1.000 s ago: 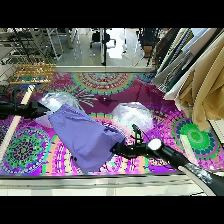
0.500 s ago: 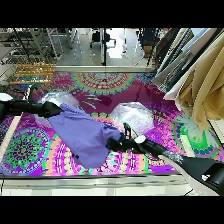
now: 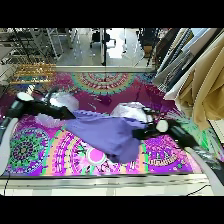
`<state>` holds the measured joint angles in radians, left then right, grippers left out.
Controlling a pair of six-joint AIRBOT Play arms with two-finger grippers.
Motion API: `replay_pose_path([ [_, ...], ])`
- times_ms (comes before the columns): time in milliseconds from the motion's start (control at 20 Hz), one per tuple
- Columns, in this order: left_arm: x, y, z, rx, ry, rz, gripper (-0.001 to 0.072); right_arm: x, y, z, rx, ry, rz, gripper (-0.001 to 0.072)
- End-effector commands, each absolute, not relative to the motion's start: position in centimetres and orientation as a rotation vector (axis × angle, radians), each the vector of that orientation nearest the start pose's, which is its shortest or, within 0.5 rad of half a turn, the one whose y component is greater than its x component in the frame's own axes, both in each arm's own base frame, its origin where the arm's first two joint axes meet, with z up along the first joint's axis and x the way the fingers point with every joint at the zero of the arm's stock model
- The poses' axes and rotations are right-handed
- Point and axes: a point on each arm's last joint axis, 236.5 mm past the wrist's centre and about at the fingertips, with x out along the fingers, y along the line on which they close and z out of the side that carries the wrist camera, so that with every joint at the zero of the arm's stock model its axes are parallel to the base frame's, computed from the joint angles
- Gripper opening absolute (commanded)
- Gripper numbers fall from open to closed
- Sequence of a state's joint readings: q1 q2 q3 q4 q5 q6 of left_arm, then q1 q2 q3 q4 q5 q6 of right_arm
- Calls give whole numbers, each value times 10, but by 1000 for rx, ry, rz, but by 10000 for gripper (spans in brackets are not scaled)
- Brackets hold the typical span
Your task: Fold the clothes and pants, and hang the long-sleeved shirts on hangers.
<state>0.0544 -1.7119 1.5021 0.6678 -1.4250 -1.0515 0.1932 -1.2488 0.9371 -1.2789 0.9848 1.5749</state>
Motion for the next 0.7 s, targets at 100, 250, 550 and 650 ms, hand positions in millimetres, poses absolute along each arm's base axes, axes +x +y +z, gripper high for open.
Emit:
replay_pose_path([
  [100,431,-231,-38,-373,1310,-922,14,333,70,14,152,1279,127,8],
  [250,433,-244,-81,-392,1382,-837,12,356,142,65,218,1150,284,8],
  [550,427,-215,-107,-334,1486,-706,11,404,305,76,265,1042,480,8],
  [650,429,-205,-92,-343,1471,-705,11,413,352,37,251,1101,520,8],
])
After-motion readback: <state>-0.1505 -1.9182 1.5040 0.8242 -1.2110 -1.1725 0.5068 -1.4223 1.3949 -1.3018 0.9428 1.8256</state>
